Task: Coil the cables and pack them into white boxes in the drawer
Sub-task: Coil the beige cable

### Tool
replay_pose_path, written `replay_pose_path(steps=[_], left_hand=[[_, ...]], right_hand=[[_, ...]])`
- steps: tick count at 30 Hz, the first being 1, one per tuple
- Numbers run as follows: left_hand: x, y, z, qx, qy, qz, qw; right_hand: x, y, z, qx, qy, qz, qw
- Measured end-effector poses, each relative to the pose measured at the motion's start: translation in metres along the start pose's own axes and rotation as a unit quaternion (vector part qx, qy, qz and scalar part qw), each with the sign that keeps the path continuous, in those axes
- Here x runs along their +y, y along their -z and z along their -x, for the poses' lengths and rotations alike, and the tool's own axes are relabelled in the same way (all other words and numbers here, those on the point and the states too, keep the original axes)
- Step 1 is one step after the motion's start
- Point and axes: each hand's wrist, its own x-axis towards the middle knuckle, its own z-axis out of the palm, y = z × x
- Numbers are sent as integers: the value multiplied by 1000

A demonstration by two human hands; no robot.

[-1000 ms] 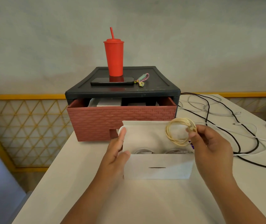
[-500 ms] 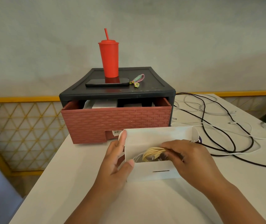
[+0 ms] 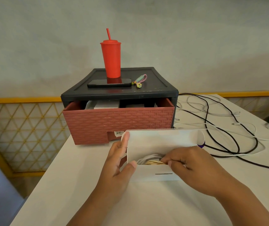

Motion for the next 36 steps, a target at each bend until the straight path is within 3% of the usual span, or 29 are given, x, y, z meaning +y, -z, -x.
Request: replay_pose_path(steps=[3,7,11,14,19,22,25,27,29,32,36], left_hand=[[0,-1,0,3,-6,8,1000],[-4,1,-1,10,-7,23,1000],[-9,2,-2,28,10,39,999],[-12,4,-4,38,25,42,998],[-14,9,-8,70,26,30,997],[-14,13,-8,89,33,35,995],[-14,17,-9,106,45,34,993],[-14,18,-10,110,53,22,992],[-13,18,-11,109,64,8,992],[-14,19,-11,98,73,-23,992],[-18,19,-12,40,82,-21,996]], right_hand=[[-1,-1,0,-14,23,10,1000],[1,-5,-3,1,43,112,993],[4,-18,-6,128,74,214,966],[7,-29,-11,174,66,229,956],[16,-32,-13,244,54,159,955],[21,-31,-12,289,26,45,956],[19,-27,-11,323,-73,-106,938],[24,-27,-12,300,-142,-202,921],[29,-29,-14,217,-177,-307,910],[36,-41,-14,67,-144,-413,897],[40,-41,-14,21,-109,-441,890]])
